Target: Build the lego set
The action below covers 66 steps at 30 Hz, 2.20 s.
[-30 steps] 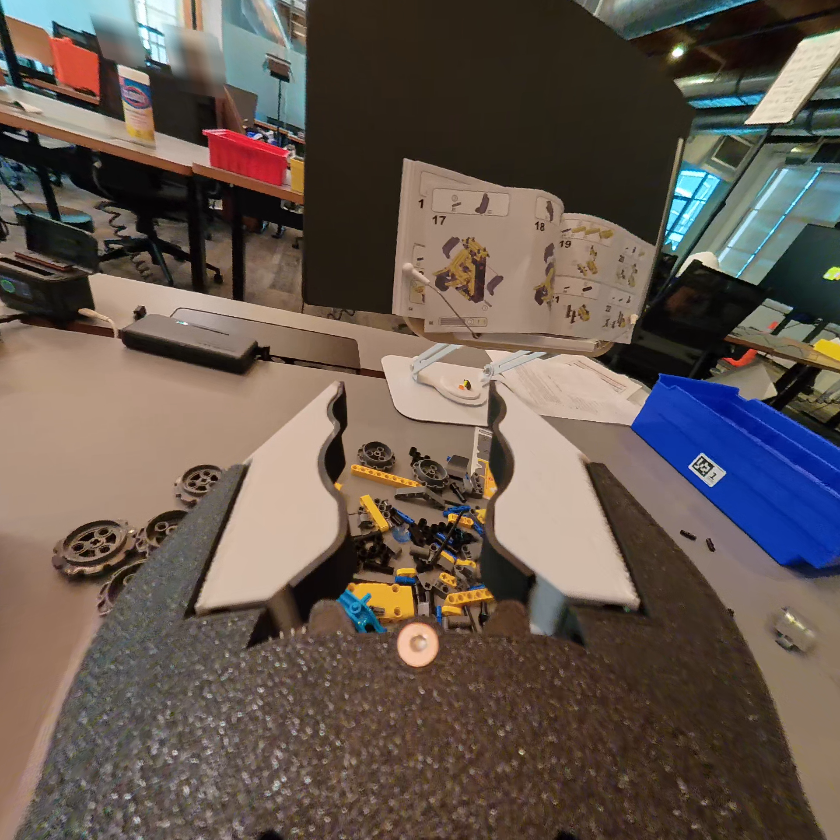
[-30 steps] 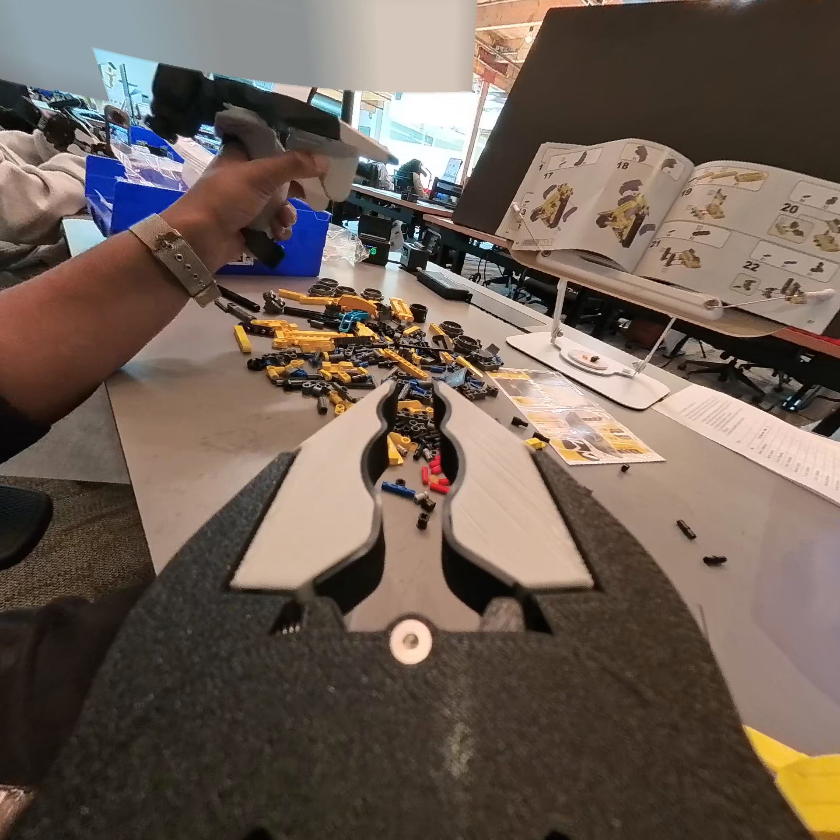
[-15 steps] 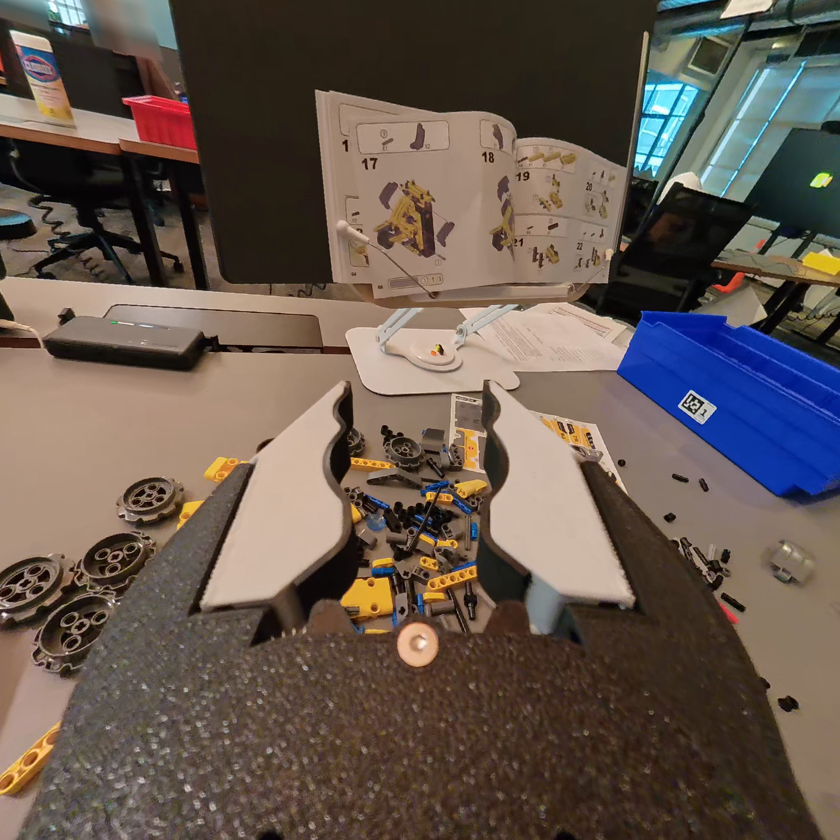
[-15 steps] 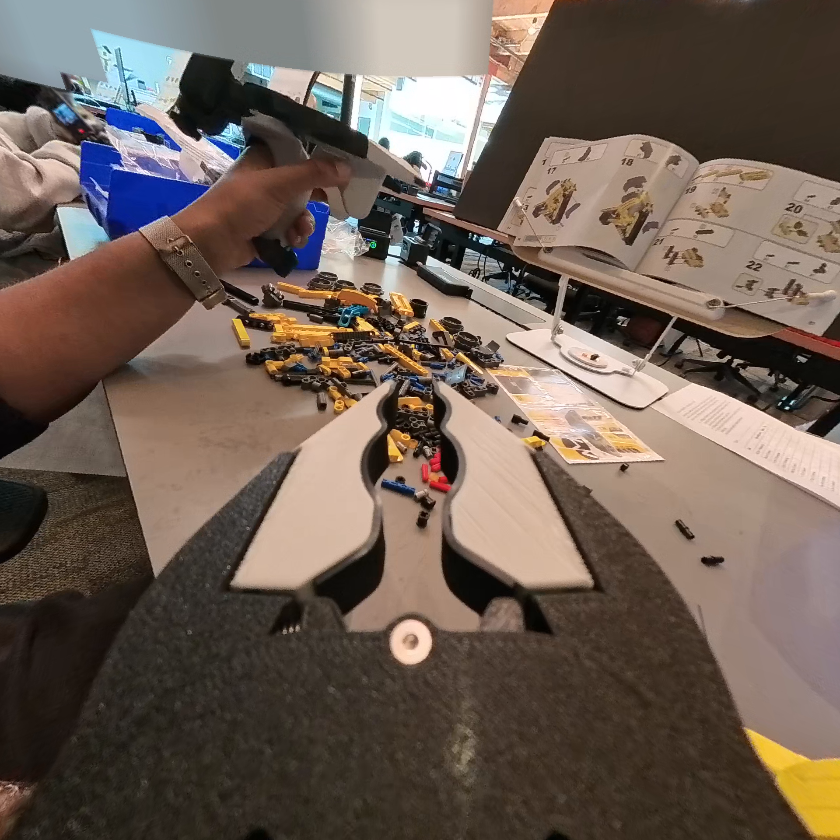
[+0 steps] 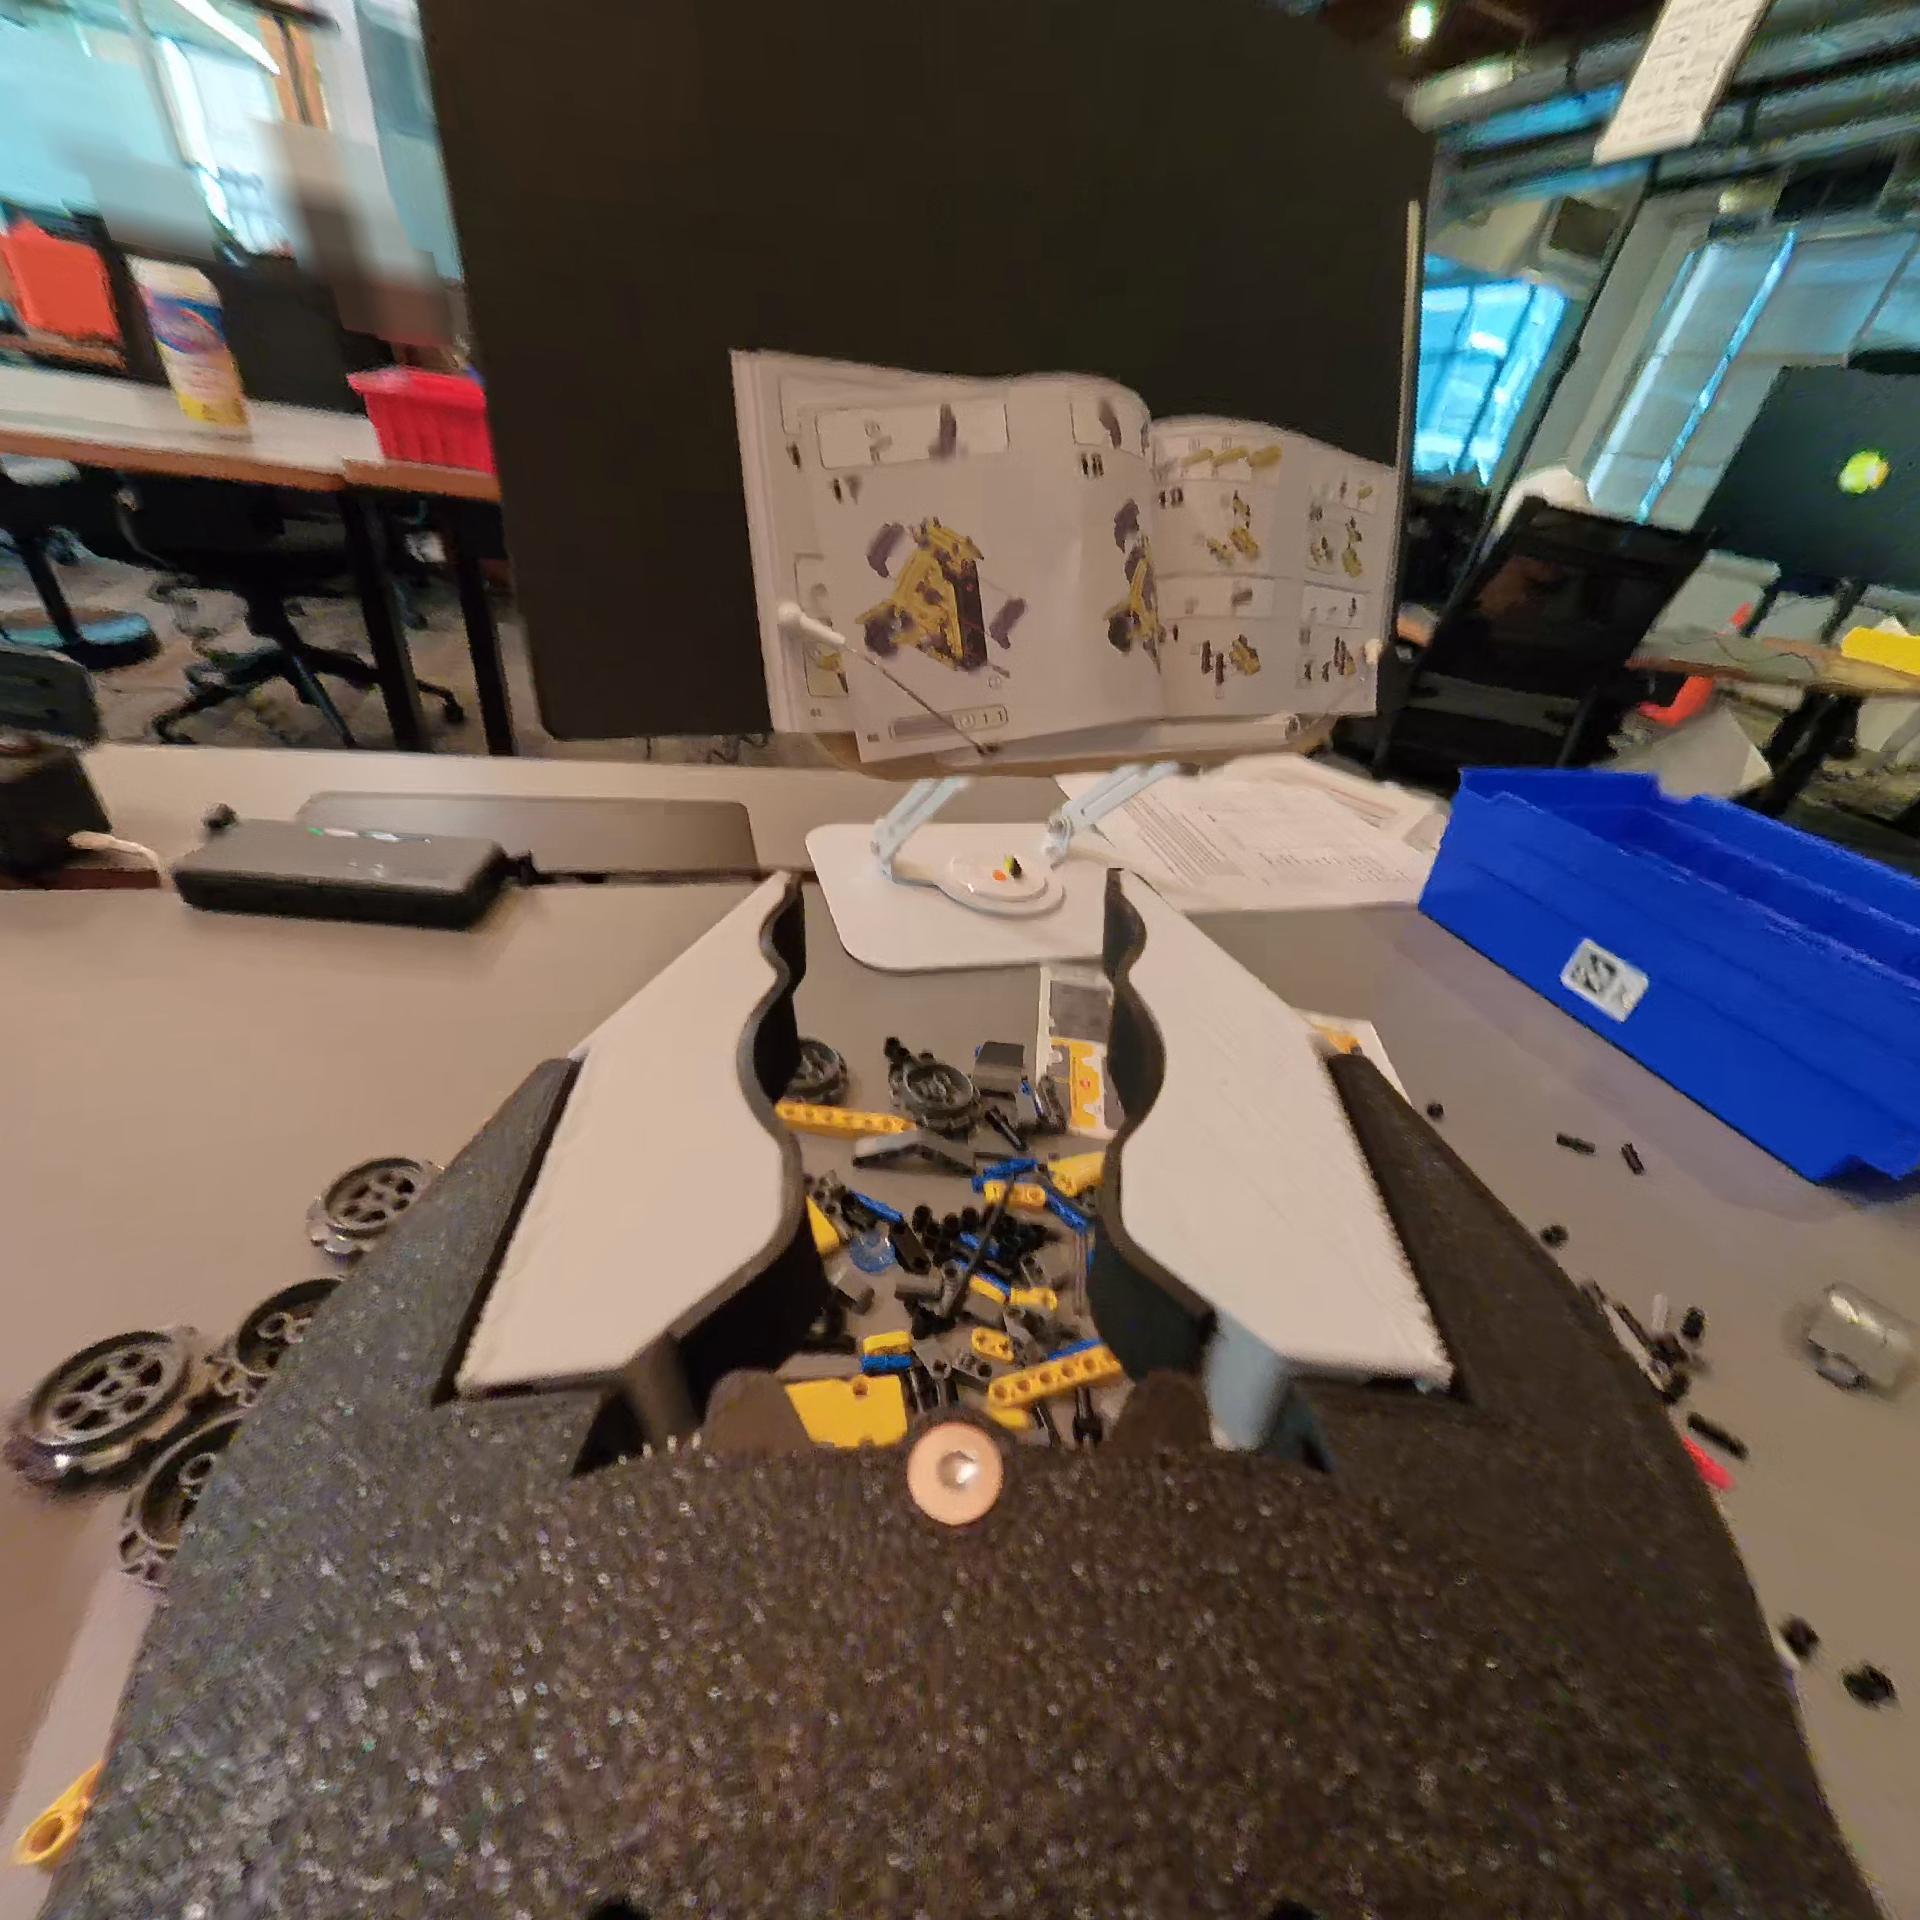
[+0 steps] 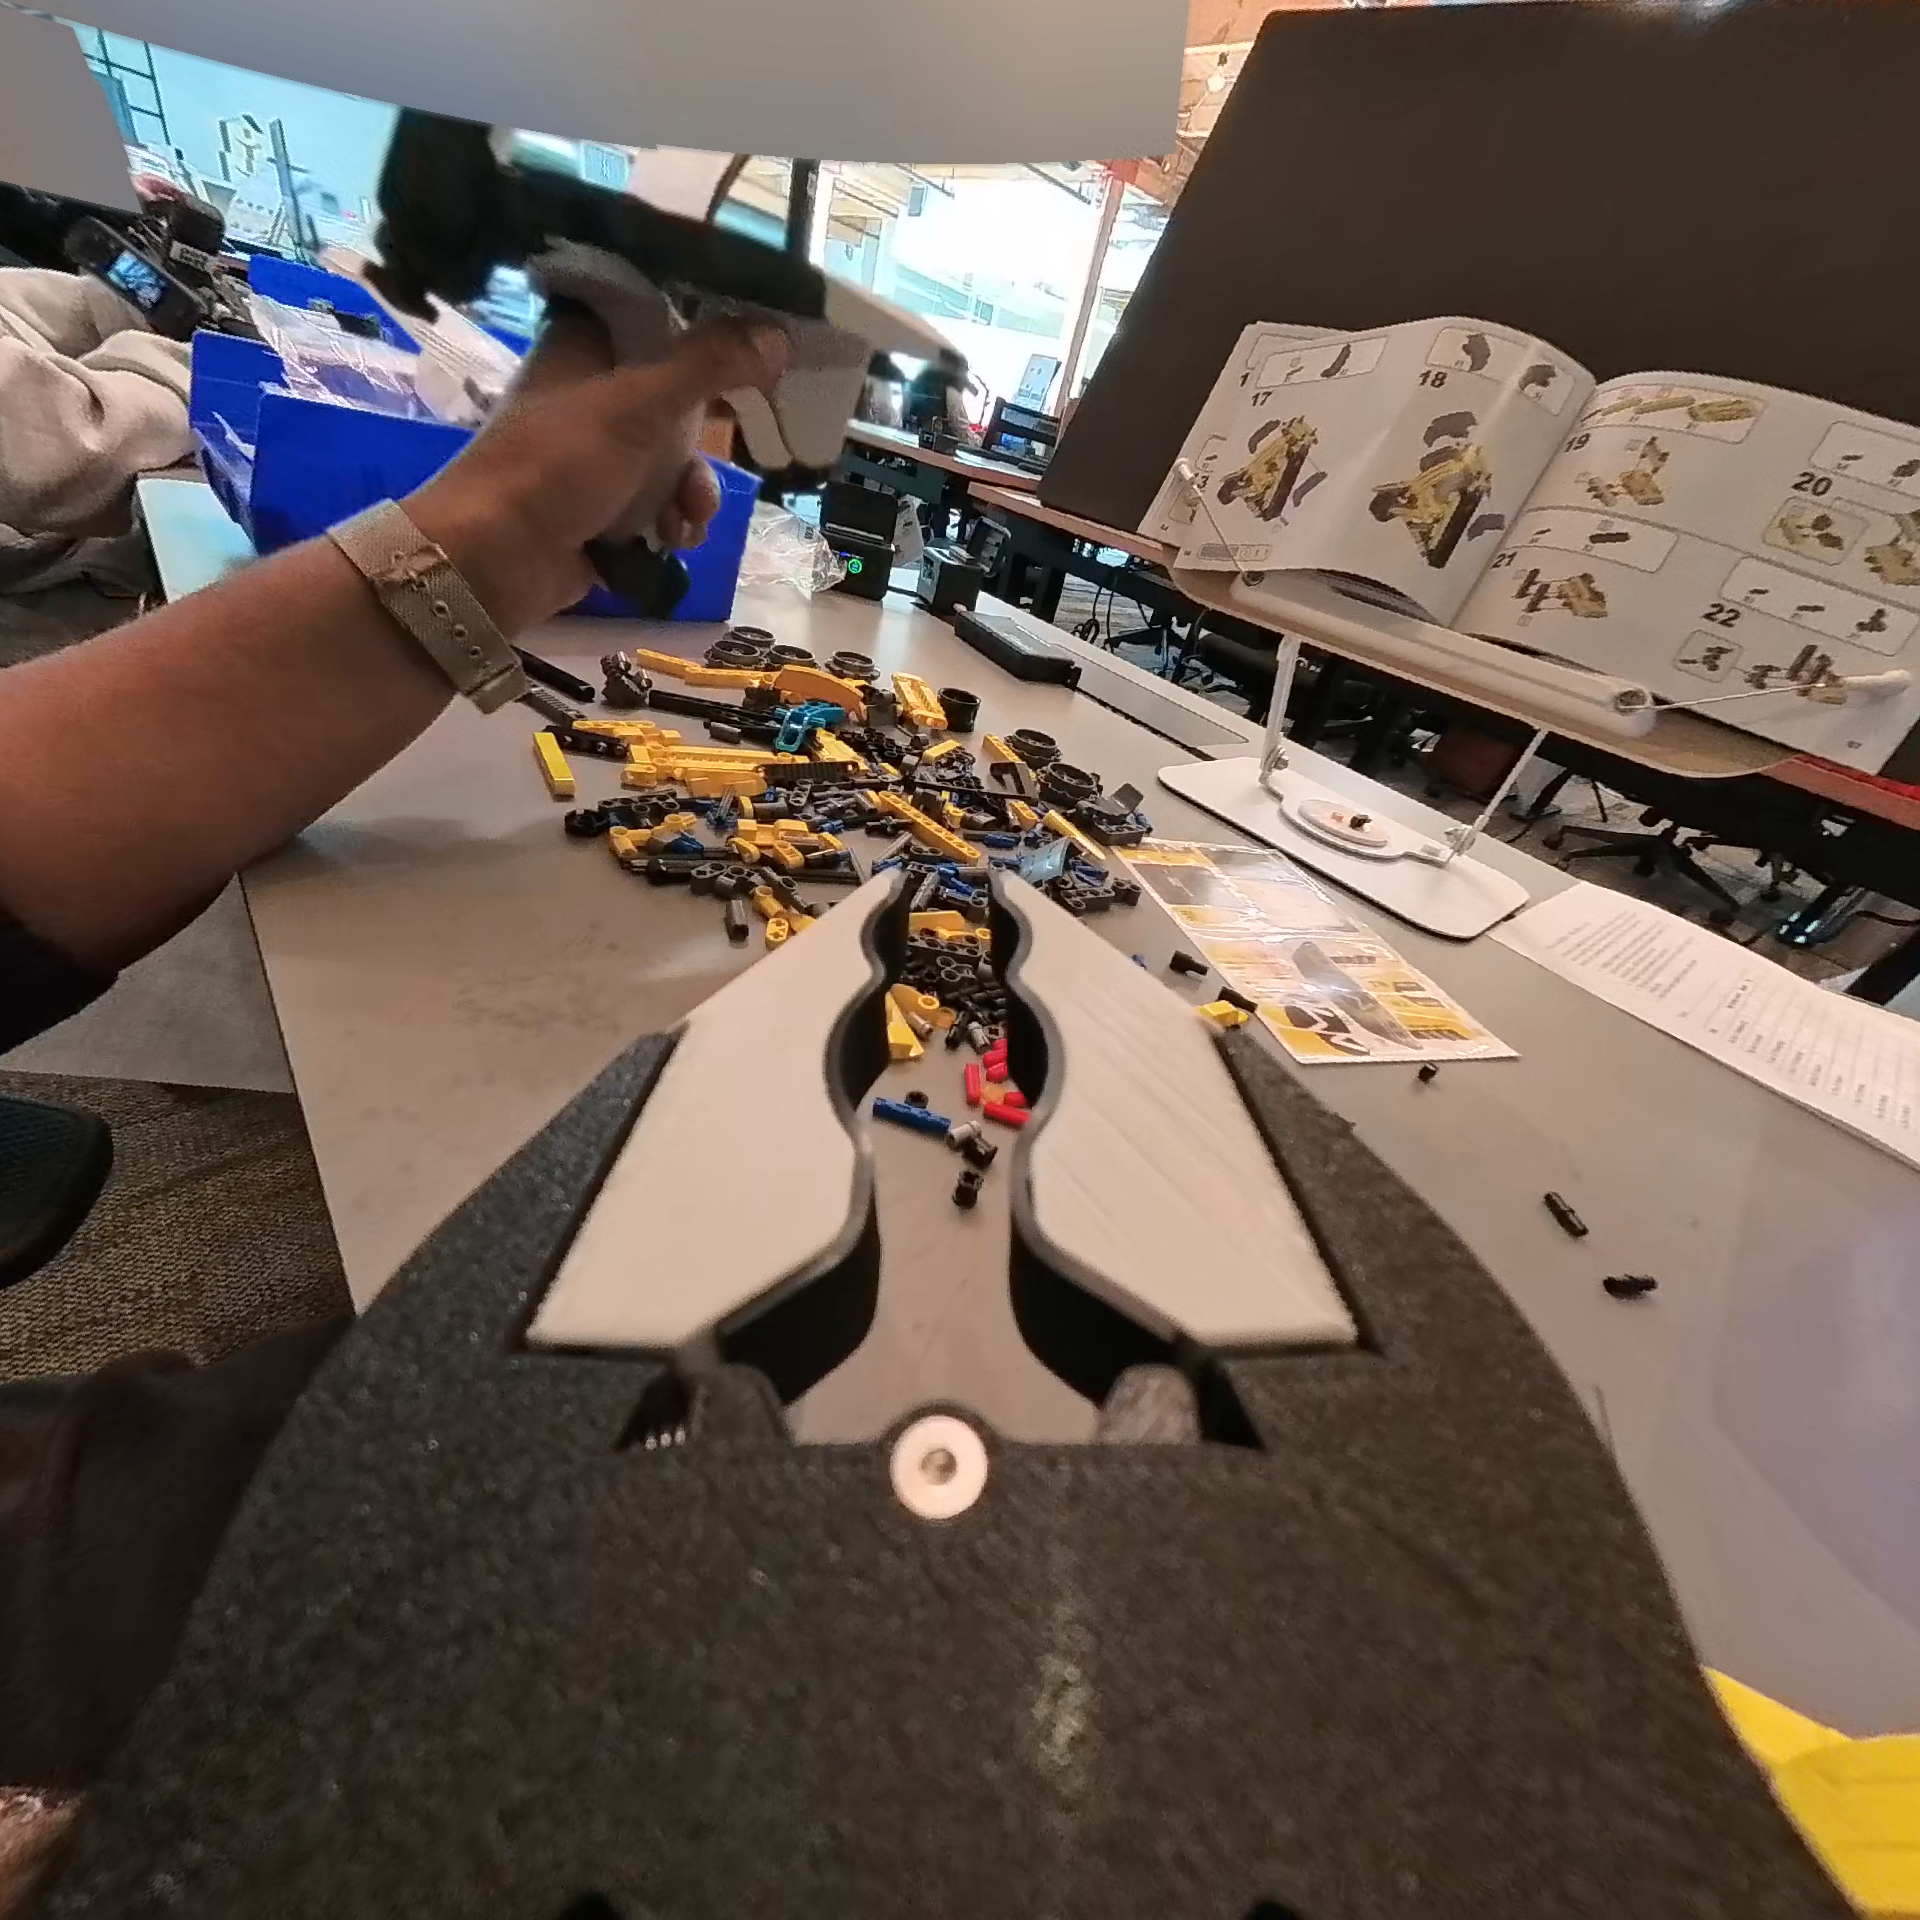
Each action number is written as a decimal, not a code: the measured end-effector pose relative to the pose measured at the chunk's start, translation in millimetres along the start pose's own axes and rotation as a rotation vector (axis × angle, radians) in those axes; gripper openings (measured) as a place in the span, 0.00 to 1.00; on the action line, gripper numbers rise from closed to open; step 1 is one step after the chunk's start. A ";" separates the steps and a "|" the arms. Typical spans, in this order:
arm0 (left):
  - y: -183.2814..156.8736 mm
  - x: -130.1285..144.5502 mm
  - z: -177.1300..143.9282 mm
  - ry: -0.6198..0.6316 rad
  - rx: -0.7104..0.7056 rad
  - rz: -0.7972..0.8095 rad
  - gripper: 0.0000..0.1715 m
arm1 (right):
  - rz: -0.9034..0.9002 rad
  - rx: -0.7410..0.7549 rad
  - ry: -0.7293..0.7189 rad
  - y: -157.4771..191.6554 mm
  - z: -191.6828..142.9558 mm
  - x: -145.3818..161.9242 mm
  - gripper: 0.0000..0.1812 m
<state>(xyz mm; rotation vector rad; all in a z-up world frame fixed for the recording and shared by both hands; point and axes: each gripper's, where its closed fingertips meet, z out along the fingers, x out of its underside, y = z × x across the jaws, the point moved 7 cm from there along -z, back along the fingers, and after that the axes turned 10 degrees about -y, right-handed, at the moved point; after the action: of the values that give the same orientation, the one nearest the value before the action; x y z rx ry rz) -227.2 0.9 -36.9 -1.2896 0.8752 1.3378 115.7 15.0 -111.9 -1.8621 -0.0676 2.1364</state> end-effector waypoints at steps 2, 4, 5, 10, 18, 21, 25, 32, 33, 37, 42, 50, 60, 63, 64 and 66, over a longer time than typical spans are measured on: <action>1.4 -16.0 -10.1 -0.100 -0.036 0.001 0.33 | -0.001 0.000 0.000 0.0 0.0 0.0 0.08; 3.8 -31.8 -22.2 -0.190 -0.075 0.016 0.33 | 0.000 0.000 0.000 0.1 0.0 0.0 0.08; 5.6 -37.4 -27.1 -0.217 -0.096 0.024 0.33 | 0.000 -0.001 0.001 0.1 0.0 0.0 0.08; 6.0 -46.2 -33.2 -0.241 -0.098 0.002 0.33 | -0.004 -0.002 0.006 0.6 0.5 0.4 0.08; -7.7 -38.5 -22.3 -0.197 -0.038 0.003 0.33 | -0.009 -0.001 0.007 1.0 0.6 0.3 0.08; -15.4 -33.8 -16.6 -0.173 -0.003 -0.006 0.33 | -0.009 -0.001 0.008 1.0 0.6 0.3 0.08; -31.0 -24.8 -6.8 -0.132 0.048 -0.003 0.33 | -0.009 -0.001 0.008 1.1 0.6 0.3 0.08; -57.6 1.7 13.9 -0.019 0.132 0.026 0.33 | -0.009 -0.001 0.008 1.1 0.6 0.2 0.08; -57.4 4.6 15.4 -0.004 0.129 0.034 0.33 | -0.008 -0.002 0.006 1.1 0.5 0.1 0.08; -50.4 11.5 18.1 0.023 0.120 0.026 0.33 | -0.005 -0.004 0.002 1.1 0.3 -0.2 0.08; -45.7 19.5 21.3 0.050 0.148 -0.032 0.33 | -0.011 -0.003 -0.009 1.5 -0.7 -1.2 0.08; -47.7 26.6 24.2 0.090 0.176 -0.026 0.33 | -0.011 -0.004 -0.014 1.8 -1.1 -1.6 0.08; -49.3 27.9 24.5 0.100 0.187 -0.028 0.33 | -0.016 -0.005 -0.010 2.2 -0.6 -1.3 0.08; -49.9 28.1 24.6 0.102 0.191 -0.030 0.33 | -0.020 -0.005 -0.007 2.5 -0.3 -1.1 0.08; -50.1 28.2 24.6 0.103 0.192 -0.030 0.33 | -0.021 -0.005 -0.007 2.7 -0.2 -1.0 0.08; -50.3 28.5 24.7 0.104 0.191 -0.028 0.33 | -0.022 -0.005 -0.005 2.8 -0.1 -0.9 0.08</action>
<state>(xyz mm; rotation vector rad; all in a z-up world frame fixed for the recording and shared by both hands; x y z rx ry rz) -180.7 39.9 -53.4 -1.2251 1.0278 1.1438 115.3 12.1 -111.7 -1.8499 -0.0940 2.1283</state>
